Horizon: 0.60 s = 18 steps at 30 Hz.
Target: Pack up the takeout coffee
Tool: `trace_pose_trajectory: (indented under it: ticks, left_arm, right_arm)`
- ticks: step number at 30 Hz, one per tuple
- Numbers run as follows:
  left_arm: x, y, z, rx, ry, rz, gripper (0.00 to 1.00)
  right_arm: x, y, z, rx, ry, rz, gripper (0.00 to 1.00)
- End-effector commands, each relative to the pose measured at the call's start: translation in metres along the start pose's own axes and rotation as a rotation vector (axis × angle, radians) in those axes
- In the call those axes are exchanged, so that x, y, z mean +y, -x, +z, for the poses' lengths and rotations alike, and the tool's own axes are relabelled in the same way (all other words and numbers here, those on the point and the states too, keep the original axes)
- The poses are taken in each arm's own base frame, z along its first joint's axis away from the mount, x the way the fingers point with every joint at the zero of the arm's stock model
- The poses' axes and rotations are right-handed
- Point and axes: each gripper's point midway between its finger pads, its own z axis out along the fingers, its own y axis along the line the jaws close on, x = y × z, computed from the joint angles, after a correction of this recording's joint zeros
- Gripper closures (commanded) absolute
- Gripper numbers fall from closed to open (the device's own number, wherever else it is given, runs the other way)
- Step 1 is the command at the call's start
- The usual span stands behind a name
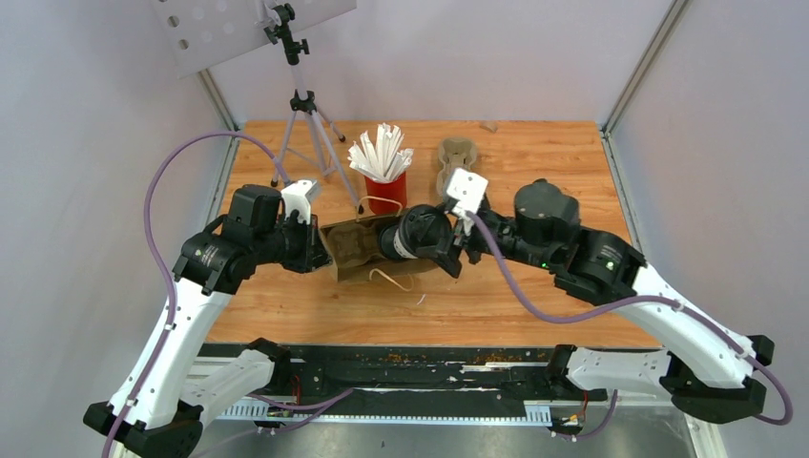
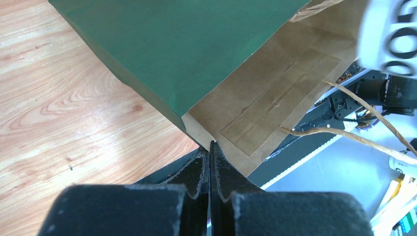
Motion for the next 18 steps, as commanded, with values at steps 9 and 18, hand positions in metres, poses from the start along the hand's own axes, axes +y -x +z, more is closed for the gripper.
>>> trace_pose_trajectory:
  ticks: [9,18]
  left_arm:
    - [-0.007,0.018,-0.004,-0.088,-0.039,0.081,1.00]
    - [-0.031,0.036,0.006,-0.139,-0.184,0.085,1.00]
  right_arm:
    - [0.022,-0.037,0.069,0.001,0.112,-0.277,0.30]
    - [0.040,-0.054,0.067,0.056,0.176,-0.303,0.30]
